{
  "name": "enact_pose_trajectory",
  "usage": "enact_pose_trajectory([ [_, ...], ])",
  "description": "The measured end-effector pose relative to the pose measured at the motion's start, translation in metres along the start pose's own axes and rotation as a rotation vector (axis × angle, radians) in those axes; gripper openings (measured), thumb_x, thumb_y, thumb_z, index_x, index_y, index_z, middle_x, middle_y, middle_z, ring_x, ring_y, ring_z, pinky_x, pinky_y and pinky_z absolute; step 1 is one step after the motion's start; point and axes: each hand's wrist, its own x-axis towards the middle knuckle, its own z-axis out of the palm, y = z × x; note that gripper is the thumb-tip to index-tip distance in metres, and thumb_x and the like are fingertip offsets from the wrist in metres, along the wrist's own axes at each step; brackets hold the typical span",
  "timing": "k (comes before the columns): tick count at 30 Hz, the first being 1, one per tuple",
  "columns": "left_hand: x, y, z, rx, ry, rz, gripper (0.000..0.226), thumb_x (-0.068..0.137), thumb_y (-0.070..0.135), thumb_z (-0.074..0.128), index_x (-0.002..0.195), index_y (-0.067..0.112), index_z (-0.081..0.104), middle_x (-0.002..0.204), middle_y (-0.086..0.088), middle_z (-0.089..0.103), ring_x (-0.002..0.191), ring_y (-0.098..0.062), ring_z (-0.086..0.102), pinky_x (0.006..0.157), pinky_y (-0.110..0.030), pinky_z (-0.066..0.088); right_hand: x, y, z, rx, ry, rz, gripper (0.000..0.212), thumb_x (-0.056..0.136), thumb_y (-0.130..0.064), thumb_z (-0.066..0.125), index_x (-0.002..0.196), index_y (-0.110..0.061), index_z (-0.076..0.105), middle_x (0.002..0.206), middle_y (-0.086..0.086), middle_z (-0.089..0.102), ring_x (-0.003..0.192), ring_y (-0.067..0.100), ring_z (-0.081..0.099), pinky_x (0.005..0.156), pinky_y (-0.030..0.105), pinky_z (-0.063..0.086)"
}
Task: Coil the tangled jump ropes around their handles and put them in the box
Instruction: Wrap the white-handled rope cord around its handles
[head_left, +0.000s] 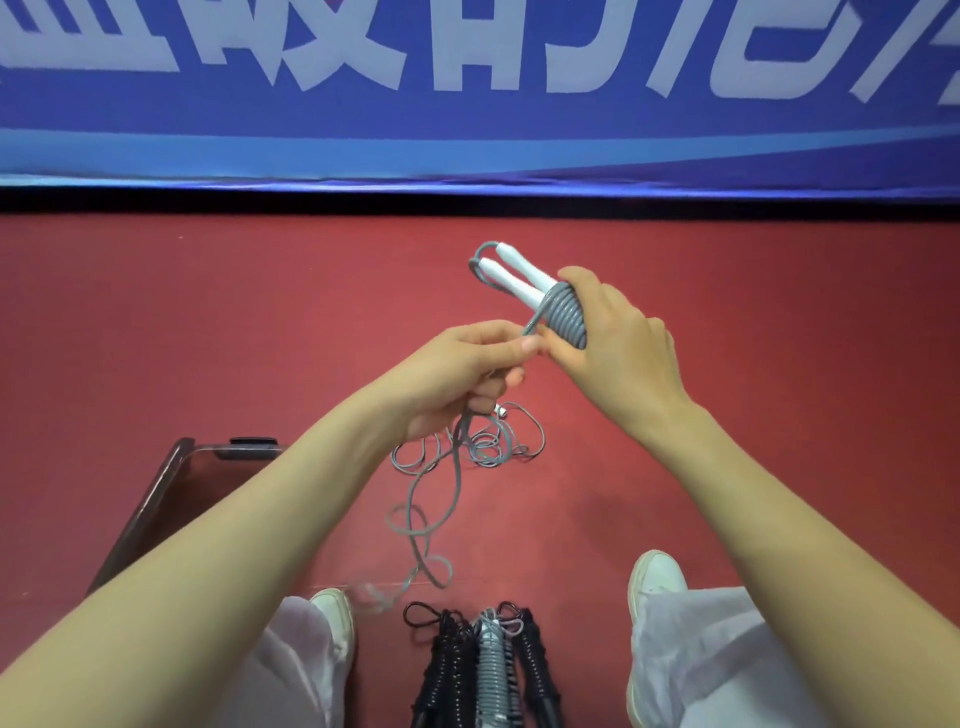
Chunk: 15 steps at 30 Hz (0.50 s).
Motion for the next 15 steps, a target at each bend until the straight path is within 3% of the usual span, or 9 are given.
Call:
enact_pose_trajectory([
  [4,0.004,-0.001,-0.003,-0.188,0.008,-0.03,0.035,0.096,0.039,0.046,0.092,0.011,0.066,0.062,0.005,0.044,0.051,-0.007,0.031,0.053,-0.02,0.028,0.003,0.001,-0.006,0.177,0.085,0.024,0.045,0.086,-0.04,0.063,0.125,-0.024,0.048,0.112,-0.002,0.061,0.1,0.031,0.059,0.069,0.033,0.033],
  [7,0.005,-0.004,-0.01,-0.197,0.068,-0.009,0.019,0.084,0.03,0.061,0.088,0.013,0.068,0.065,0.006,0.051,0.056,-0.006,0.043,0.057,-0.018,0.039,0.001,-0.003,-0.009,0.264,0.098,-0.001,0.044,0.084,-0.038,0.068,0.122,-0.024,0.051,0.104,-0.009,0.059,0.094,0.023,0.058,0.069,0.031,0.033],
  [11,0.007,-0.01,-0.018,-0.117,0.124,0.069,0.015,0.074,0.028,0.067,0.08,0.015,0.062,0.065,0.006,0.058,0.059,-0.007,0.051,0.062,-0.019,0.045,0.002,-0.002,-0.012,0.542,-0.074,0.03,0.041,0.078,-0.036,0.076,0.113,-0.03,0.054,0.079,-0.017,0.054,0.07,0.006,0.051,0.068,0.027,0.041],
  [13,0.008,-0.012,-0.018,-0.082,0.117,0.126,0.01,0.08,0.022,0.066,0.079,0.015,0.06,0.065,0.006,0.059,0.059,-0.007,0.052,0.064,-0.02,0.045,0.003,0.0,-0.016,0.674,-0.218,0.015,0.04,0.076,-0.033,0.079,0.107,-0.031,0.055,0.071,-0.013,0.052,0.055,0.002,0.045,0.056,0.017,0.037],
  [15,0.008,-0.014,-0.015,-0.015,0.079,0.186,0.007,0.089,0.016,0.063,0.082,0.014,0.064,0.066,0.005,0.058,0.06,-0.008,0.052,0.064,-0.02,0.045,0.001,0.0,-0.017,0.807,-0.315,0.012,0.032,0.077,-0.03,0.079,0.1,-0.029,0.056,0.065,-0.01,0.054,0.043,0.004,0.04,0.043,0.019,0.035],
])
